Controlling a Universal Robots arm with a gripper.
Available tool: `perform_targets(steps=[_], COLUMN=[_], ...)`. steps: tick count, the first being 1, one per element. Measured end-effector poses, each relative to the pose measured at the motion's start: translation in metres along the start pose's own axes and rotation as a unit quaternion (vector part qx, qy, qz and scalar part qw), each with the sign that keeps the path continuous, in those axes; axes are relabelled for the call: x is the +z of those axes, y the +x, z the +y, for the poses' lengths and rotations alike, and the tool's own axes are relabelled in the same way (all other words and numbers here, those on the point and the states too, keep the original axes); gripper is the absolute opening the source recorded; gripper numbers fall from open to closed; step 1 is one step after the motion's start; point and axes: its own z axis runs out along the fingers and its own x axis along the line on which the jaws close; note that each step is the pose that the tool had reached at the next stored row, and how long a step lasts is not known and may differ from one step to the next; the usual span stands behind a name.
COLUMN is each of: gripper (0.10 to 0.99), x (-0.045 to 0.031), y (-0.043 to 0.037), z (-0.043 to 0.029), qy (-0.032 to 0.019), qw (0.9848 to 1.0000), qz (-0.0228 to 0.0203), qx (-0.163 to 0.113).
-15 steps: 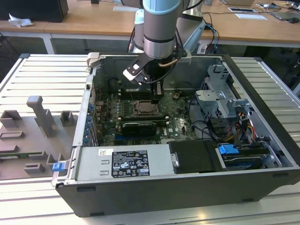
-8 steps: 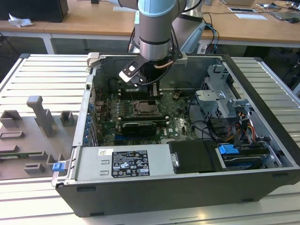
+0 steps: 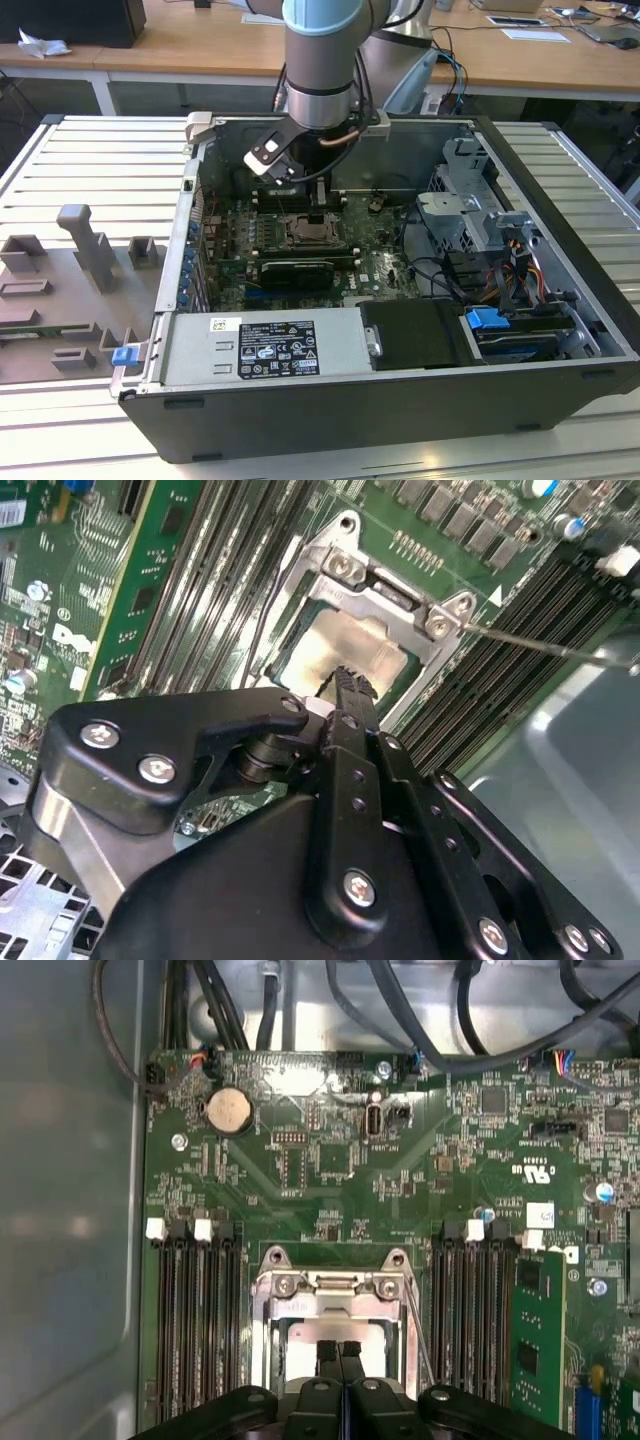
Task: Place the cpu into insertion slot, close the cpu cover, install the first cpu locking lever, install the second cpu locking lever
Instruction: 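Close the cpu cover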
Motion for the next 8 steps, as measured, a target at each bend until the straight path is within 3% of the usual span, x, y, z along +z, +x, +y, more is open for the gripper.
perform_targets(steps=[8], gripper=[0.106], x=[-0.0004], y=[0.0001], z=[-0.0089], qy=[0.0000], qw=[1.0000], qz=[0.0000], qx=[0.000])
